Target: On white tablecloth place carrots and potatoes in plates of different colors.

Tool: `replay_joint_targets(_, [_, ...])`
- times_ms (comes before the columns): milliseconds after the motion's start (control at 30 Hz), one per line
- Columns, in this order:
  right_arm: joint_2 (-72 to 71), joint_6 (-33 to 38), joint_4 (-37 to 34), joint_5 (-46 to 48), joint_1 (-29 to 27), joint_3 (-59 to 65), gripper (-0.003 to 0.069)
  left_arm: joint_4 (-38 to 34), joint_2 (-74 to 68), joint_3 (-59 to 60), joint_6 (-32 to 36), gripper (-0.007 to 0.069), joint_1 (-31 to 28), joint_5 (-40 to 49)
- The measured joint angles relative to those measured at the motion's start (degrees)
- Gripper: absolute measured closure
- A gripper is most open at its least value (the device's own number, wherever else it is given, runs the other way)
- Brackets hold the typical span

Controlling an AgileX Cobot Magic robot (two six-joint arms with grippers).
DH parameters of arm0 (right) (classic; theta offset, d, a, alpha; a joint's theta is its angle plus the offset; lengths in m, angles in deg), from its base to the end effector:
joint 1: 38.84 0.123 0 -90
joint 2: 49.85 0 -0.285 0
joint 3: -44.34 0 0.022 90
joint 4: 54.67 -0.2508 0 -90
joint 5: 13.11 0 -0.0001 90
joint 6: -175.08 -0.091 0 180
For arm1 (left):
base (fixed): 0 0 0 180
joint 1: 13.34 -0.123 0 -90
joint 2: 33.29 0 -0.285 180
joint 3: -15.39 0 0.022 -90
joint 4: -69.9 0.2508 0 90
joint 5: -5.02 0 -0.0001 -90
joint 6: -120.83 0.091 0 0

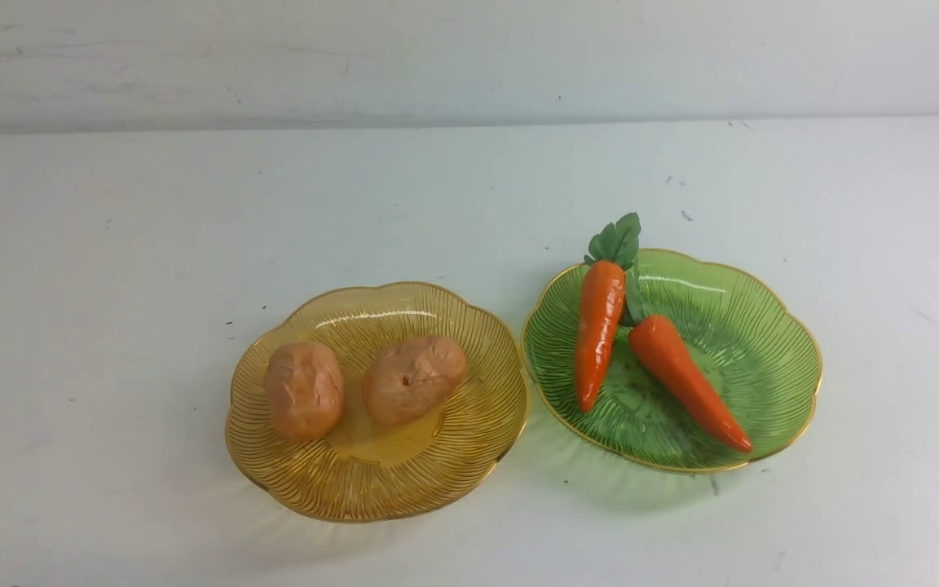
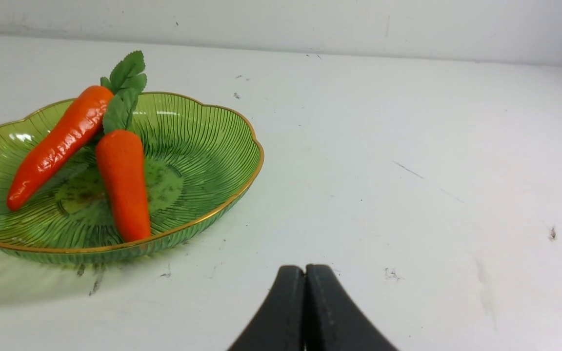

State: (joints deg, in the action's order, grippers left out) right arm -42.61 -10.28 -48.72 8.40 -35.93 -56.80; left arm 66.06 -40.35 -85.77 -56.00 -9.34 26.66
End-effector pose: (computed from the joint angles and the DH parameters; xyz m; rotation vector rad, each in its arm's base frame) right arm 0.0528 -0.0008 0.1705 -0.0244 1.8759 -0.0029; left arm 0.0522 -0.0059 0.1705 0.0759 1.8752 -0.0760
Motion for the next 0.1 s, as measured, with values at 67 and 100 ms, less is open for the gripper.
replay_joint_targets(67, [0.0,0.0,0.0,0.0,0.0,0.0,0.0674,0.0,0.0,0.0,0.0,0.0627,0.0,0.0])
replay_joint_targets(100, [0.0,0.0,0.0,0.0,0.0,0.0,0.0674,0.0,0.0,0.0,0.0,0.0627,0.0,0.0])
